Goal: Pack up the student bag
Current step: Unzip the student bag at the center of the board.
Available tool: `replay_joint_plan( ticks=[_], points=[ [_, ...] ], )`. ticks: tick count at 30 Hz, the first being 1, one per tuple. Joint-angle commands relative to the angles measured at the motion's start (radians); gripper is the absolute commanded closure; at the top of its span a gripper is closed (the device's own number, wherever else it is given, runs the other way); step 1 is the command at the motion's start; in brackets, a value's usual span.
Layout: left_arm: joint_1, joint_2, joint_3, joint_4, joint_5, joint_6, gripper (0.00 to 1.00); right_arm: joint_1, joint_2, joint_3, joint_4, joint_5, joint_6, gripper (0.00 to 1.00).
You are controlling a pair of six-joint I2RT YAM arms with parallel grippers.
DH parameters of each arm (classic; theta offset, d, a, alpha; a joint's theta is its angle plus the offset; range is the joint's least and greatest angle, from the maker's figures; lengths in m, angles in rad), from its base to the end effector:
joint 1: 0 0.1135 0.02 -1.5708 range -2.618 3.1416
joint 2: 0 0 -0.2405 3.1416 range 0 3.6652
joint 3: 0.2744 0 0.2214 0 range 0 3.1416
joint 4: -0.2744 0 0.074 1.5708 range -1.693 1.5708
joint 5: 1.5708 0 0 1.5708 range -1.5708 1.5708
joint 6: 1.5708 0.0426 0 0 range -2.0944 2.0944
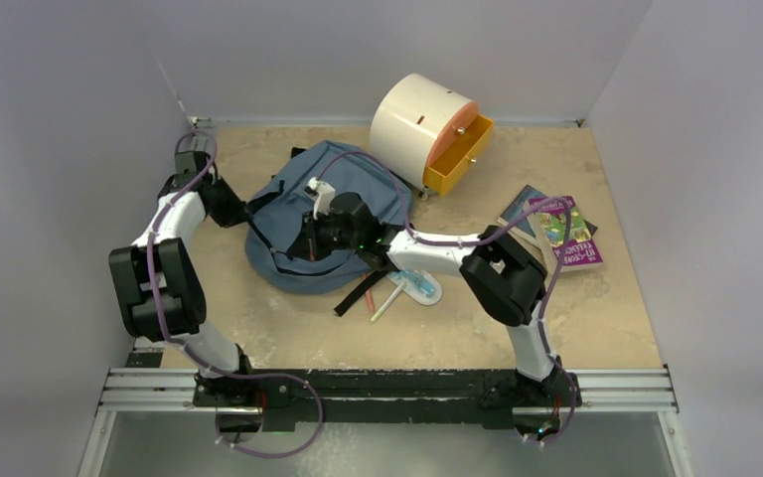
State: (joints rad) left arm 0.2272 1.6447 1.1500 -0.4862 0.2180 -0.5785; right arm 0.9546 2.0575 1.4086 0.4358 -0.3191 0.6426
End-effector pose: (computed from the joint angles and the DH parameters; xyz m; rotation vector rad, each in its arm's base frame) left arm 0.3120 0.0627 0.2089 -0.9282 2.3959 -0.4131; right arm 0.2494 0.3753 0.2209 -0.5661 1.9317 1.3778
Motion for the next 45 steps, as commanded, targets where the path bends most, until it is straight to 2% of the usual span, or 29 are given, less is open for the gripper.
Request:
replay_joint_plan(
  ticks=[1, 13, 19, 20, 25, 28, 29, 33, 37, 39, 45],
  points=[
    [0.008, 0.009, 0.043, 0.051, 0.012, 0.022, 1.0, 0.004, -0.094, -0.041, -0.076, 0.063, -0.1, 1.0],
    [0.014, 0.046, 0.097, 0.032, 0.017, 0.013, 1.0, 0.003, -0.217, -0.17, -0.172, 0.112, -0.175, 1.0],
    [0.014, 0.012, 0.045, 0.098, 0.122, 0.029, 1.0, 0.003, -0.208, -0.148, -0.126, 0.103, -0.157, 1.0],
    [0.014, 0.003, 0.029, 0.124, 0.158, 0.033, 1.0, 0.002, -0.198, -0.132, -0.11, 0.096, -0.146, 0.97],
    [0.013, -0.023, -0.017, 0.235, 0.336, 0.044, 1.0, 0.0, -0.115, -0.044, -0.036, 0.073, -0.111, 0.69],
    [0.012, -0.013, -0.007, 0.251, 0.37, 0.042, 1.0, -0.007, -0.052, 0.026, -0.038, 0.046, -0.108, 0.6],
    [0.012, -0.007, 0.005, 0.228, 0.361, 0.044, 0.97, -0.008, -0.038, 0.045, -0.04, 0.039, -0.106, 0.6],
    [0.013, -0.026, 0.033, 0.11, 0.208, 0.043, 0.68, -0.01, -0.019, 0.071, -0.037, 0.037, -0.1, 0.59],
    [0.012, -0.08, 0.039, 0.001, 0.047, 0.027, 0.47, -0.012, -0.033, 0.053, -0.025, 0.046, -0.099, 0.58],
    [0.012, -0.118, 0.027, -0.03, 0.014, 0.022, 0.44, -0.011, -0.038, 0.044, -0.021, 0.046, -0.1, 0.57],
    [0.007, -0.232, -0.053, -0.084, 0.018, 0.025, 0.42, -0.013, -0.048, 0.017, -0.007, 0.034, -0.1, 0.53]
  ],
)
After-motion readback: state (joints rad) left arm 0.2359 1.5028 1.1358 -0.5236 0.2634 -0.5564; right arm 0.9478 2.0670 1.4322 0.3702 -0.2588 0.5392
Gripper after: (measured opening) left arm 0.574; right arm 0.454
